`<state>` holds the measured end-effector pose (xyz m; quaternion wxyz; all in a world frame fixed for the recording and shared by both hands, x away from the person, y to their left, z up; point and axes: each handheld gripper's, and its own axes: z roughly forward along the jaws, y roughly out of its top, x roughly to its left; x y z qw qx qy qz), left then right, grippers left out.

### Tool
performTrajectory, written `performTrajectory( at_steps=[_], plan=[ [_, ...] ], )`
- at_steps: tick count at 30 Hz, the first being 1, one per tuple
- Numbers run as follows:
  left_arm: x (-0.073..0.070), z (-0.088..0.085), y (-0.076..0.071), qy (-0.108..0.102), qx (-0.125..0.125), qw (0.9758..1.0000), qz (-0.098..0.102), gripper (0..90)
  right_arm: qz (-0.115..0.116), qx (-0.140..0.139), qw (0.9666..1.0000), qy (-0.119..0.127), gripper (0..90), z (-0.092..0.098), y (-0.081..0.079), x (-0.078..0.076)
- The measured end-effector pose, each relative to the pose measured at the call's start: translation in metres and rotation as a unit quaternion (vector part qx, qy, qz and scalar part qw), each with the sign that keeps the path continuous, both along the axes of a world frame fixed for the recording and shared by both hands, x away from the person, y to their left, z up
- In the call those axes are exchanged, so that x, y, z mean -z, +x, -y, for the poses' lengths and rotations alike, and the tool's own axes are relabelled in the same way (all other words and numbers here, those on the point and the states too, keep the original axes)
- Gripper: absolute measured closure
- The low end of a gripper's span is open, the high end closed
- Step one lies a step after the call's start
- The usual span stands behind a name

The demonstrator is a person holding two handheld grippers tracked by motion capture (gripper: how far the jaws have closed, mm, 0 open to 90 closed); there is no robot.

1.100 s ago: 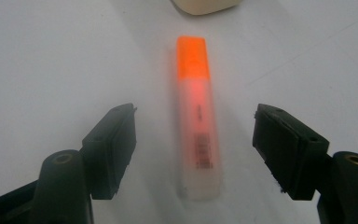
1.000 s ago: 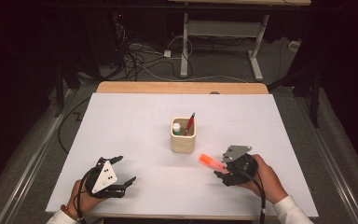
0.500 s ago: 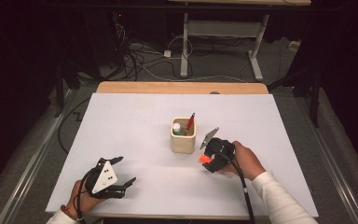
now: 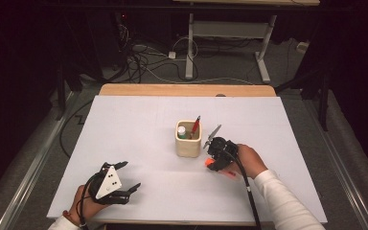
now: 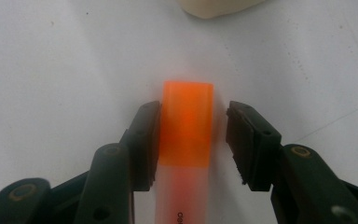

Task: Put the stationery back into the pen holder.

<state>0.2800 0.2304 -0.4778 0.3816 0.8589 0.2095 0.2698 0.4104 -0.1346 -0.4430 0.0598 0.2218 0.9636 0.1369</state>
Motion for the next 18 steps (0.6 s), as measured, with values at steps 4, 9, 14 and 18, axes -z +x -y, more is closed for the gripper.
performTrajectory(
  at_steps=[4, 9, 14, 18],
  plan=[
    [0.0, 0.001, 0.0, 0.002, 0.001, 1.0, 0.0, 18.4, -0.006, -0.002, 1.0, 0.003, 62.9, -0.001, 0.001, 0.0],
    [0.001, 0.001, 0.0, 0.005, 0.001, 1.0, -0.001, 18.4, -0.003, -0.004, 1.0, 0.003, 66.4, -0.001, 0.0, 0.0],
    [0.002, 0.002, 0.0, 0.007, 0.001, 1.0, -0.001, 18.4, 0.009, -0.007, 0.9999, 0.012, 66.7, 0.001, -0.003, -0.001],
    [0.001, 0.002, 0.0, 0.005, 0.0, 1.0, 0.001, 18.4, 0.05, -0.001, 0.9975, 0.051, 66.8, 0.006, -0.01, -0.01]
  ],
)
